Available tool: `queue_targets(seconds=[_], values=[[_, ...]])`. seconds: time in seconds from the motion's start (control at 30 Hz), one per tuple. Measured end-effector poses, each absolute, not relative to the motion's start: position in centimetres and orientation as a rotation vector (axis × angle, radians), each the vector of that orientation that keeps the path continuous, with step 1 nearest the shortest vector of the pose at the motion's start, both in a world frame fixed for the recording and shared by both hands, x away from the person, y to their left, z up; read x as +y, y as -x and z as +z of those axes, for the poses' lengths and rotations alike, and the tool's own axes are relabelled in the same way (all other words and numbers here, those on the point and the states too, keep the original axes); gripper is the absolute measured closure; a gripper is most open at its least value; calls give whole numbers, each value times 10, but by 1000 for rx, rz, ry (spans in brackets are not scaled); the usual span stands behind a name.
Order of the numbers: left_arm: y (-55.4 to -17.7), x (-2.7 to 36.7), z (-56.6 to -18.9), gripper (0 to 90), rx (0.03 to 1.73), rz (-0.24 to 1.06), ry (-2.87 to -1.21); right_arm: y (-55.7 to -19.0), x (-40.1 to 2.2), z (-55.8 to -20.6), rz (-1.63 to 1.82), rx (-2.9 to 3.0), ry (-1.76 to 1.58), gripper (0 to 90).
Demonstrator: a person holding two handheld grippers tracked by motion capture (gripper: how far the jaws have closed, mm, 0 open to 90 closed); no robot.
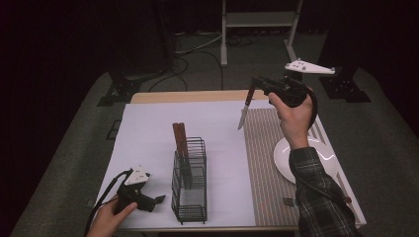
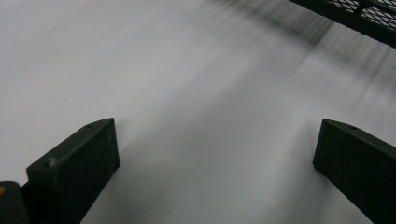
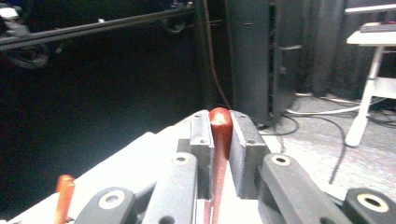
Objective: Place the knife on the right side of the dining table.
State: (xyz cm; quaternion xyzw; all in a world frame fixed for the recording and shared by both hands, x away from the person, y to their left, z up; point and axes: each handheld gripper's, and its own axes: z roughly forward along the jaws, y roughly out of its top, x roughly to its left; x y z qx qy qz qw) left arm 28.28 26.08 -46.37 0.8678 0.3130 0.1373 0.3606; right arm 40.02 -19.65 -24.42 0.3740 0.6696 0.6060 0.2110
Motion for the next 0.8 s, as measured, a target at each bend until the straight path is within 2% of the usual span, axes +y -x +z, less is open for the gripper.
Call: queue_targets(seconds=[0.8], values=[[-283,261,-464,0,806,356,-2237,-434,-246,-296,1466,1703,-1250,795]])
